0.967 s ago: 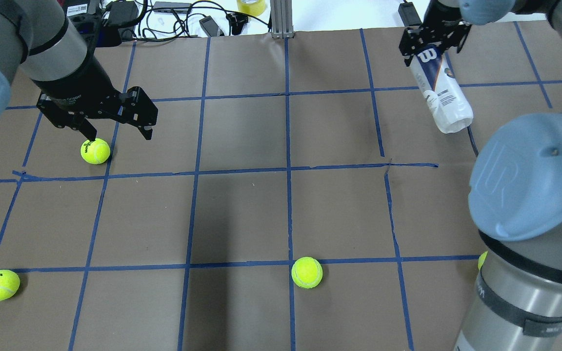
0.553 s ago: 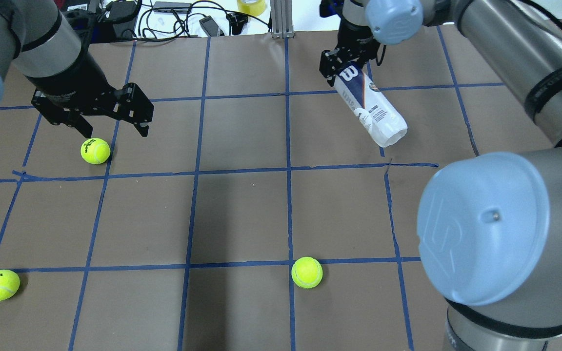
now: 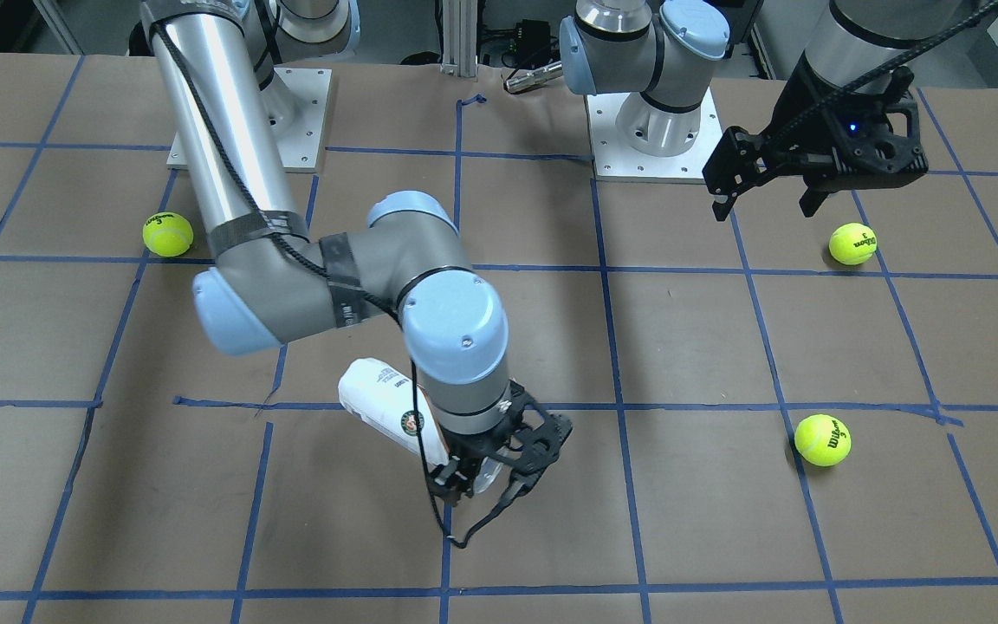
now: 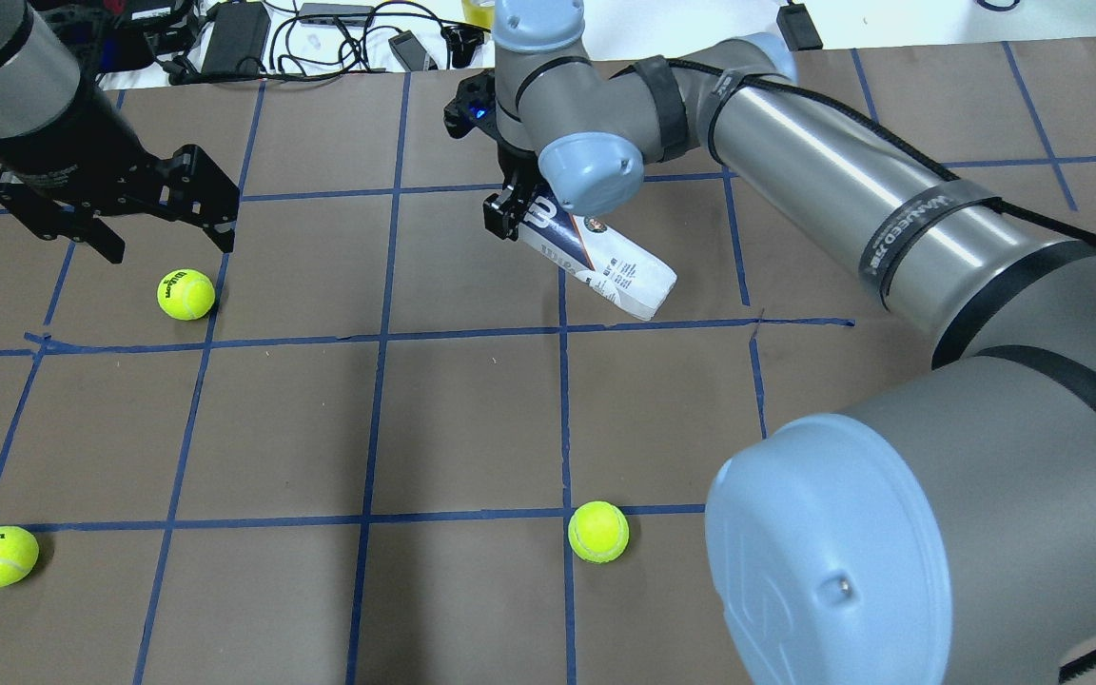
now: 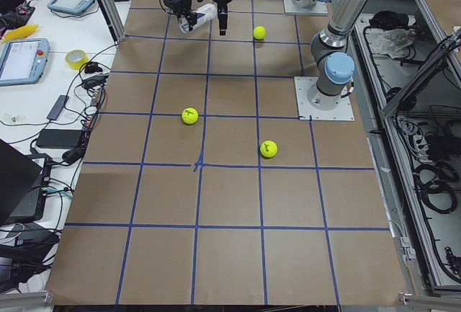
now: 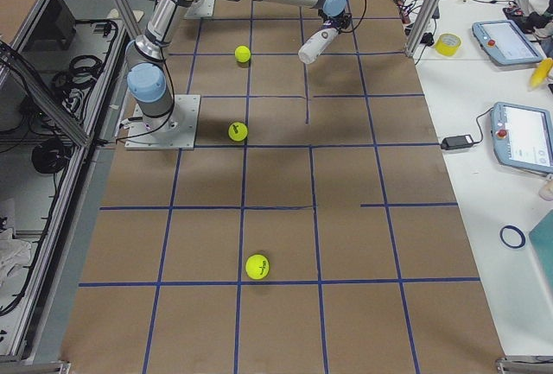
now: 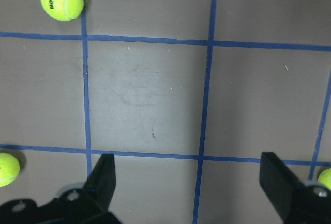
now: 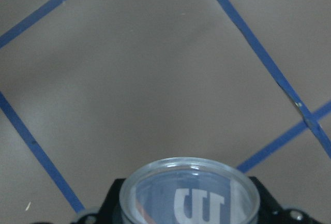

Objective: Lift up tennis ball bucket
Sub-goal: 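Lay the tube on its side and open the right gripper, then raise the right gripper away while the left gripper reaches toward the lying tube, then close the left gripper around the open end of the lying tube, then lift the tube end with the left gripper, tilting it upright, then lower the upright tube onto the table with the left gripper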

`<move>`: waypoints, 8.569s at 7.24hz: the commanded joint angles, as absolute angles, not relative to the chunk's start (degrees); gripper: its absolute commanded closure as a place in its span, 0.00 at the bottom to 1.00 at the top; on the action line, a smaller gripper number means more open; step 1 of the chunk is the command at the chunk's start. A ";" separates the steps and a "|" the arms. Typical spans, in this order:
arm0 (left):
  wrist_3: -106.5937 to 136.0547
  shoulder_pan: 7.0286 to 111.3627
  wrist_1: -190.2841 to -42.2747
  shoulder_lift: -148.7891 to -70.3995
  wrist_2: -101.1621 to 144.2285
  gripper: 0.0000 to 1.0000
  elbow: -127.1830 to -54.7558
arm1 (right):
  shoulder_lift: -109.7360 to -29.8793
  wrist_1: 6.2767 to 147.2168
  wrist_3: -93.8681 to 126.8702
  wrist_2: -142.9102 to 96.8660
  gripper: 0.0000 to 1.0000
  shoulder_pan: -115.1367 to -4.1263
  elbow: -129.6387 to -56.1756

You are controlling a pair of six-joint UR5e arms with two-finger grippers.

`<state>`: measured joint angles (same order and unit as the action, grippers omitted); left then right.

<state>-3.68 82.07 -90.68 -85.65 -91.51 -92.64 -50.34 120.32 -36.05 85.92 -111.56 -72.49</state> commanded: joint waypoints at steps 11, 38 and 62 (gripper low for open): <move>-7.91 80.77 -92.72 -85.17 -90.61 0.00 -92.81 | -57.28 112.08 -57.04 80.44 0.00 -110.27 -73.21; -6.34 83.32 -60.55 -113.82 -50.54 1.00 -109.95 | -91.76 93.96 -5.45 90.35 0.00 -88.77 -90.97; 1.14 99.23 -70.14 -117.25 -82.79 0.46 -77.43 | -91.67 93.87 -5.45 90.35 0.00 -88.77 -91.05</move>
